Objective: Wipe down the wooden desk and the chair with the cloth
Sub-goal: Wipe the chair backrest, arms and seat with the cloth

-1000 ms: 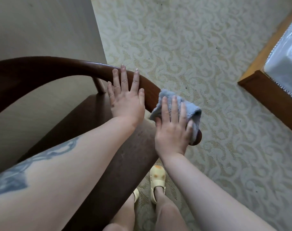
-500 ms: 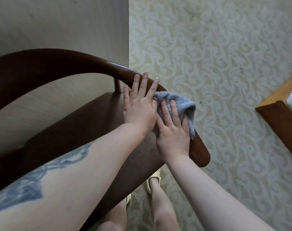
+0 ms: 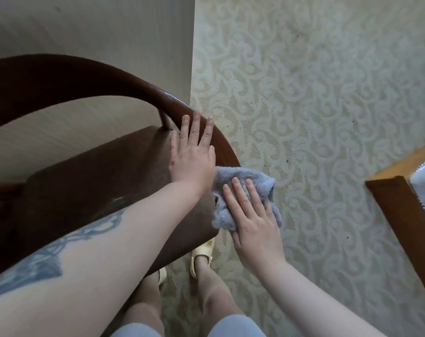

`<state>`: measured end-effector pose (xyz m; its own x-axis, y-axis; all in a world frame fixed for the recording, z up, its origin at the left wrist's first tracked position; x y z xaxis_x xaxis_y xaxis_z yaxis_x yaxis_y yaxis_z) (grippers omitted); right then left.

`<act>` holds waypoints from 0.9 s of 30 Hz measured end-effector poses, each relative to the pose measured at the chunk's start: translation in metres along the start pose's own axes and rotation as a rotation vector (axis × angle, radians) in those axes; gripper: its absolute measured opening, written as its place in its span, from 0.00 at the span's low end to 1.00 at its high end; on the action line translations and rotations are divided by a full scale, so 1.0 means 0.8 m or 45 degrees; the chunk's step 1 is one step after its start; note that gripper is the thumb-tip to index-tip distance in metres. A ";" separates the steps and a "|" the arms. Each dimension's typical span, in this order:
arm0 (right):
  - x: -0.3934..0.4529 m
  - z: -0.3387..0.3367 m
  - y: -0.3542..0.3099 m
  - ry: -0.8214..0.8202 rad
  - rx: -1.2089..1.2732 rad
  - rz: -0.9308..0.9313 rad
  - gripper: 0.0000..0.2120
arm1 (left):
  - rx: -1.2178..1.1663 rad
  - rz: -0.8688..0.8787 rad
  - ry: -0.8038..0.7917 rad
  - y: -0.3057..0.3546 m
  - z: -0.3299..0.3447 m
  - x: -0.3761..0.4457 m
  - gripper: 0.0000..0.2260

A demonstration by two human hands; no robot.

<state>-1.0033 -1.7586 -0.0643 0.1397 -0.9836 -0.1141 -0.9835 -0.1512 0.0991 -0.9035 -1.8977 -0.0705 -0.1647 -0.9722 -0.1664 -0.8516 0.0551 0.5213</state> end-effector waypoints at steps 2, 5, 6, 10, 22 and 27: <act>-0.025 0.001 -0.024 0.024 -0.037 -0.276 0.32 | -0.047 -0.053 0.006 -0.001 0.002 -0.010 0.27; 0.000 0.003 -0.016 0.027 -0.086 -0.626 0.29 | -0.172 -0.159 0.020 0.000 0.010 -0.034 0.26; 0.019 0.004 -0.005 0.005 -0.078 -0.653 0.29 | -0.212 -0.196 0.024 0.002 0.012 -0.044 0.25; 0.035 0.011 0.015 -0.036 0.021 -0.576 0.31 | -0.367 -0.305 0.019 0.020 0.030 -0.078 0.24; 0.051 0.012 0.020 -0.091 0.186 -0.747 0.27 | -0.647 -0.547 0.288 0.051 0.065 -0.156 0.30; 0.010 0.005 0.007 -0.194 -0.113 -1.274 0.27 | -0.971 -0.979 0.635 0.064 0.126 -0.234 0.38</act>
<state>-1.0080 -1.7664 -0.0690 0.8719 -0.3799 -0.3090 -0.4105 -0.9110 -0.0385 -0.9664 -1.6900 -0.0967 0.6147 -0.6816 -0.3969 -0.0993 -0.5660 0.8184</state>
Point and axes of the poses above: each hand's wrist, its own x-axis towards the middle knuckle, its own z-axis out of the palm, y = z × x, the point moved 10 cm from there along x, towards the middle knuckle, and after that the axes turned 14 degrees about -x, right-handed, at the moved point
